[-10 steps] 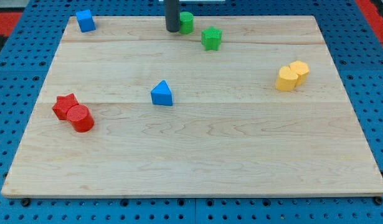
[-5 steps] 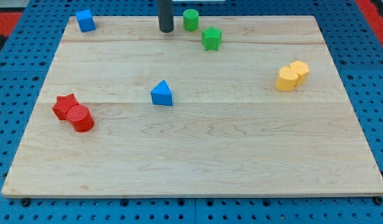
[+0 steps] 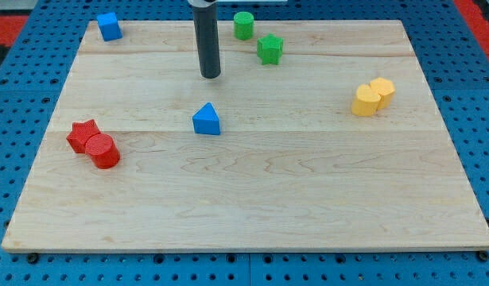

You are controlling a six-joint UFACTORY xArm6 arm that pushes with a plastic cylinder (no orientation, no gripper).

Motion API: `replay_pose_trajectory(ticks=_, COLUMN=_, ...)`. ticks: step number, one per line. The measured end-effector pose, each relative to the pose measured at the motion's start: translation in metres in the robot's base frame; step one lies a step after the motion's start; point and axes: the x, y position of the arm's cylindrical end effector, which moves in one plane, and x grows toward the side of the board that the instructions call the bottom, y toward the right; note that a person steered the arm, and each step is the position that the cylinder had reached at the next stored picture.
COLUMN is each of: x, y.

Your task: Place the red circle diagonally to the top right of the blue triangle

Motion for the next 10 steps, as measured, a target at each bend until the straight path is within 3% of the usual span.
replay_pose_trajectory(ticks=2, x=0.034, y=-0.038)
replay_pose_trajectory(ticks=4, x=0.049, y=-0.221)
replay_pose_trajectory(ticks=5, x=0.076, y=-0.246)
replay_pose_trajectory(ticks=7, x=0.171, y=-0.200)
replay_pose_trajectory(ticks=10, x=0.168, y=-0.142)
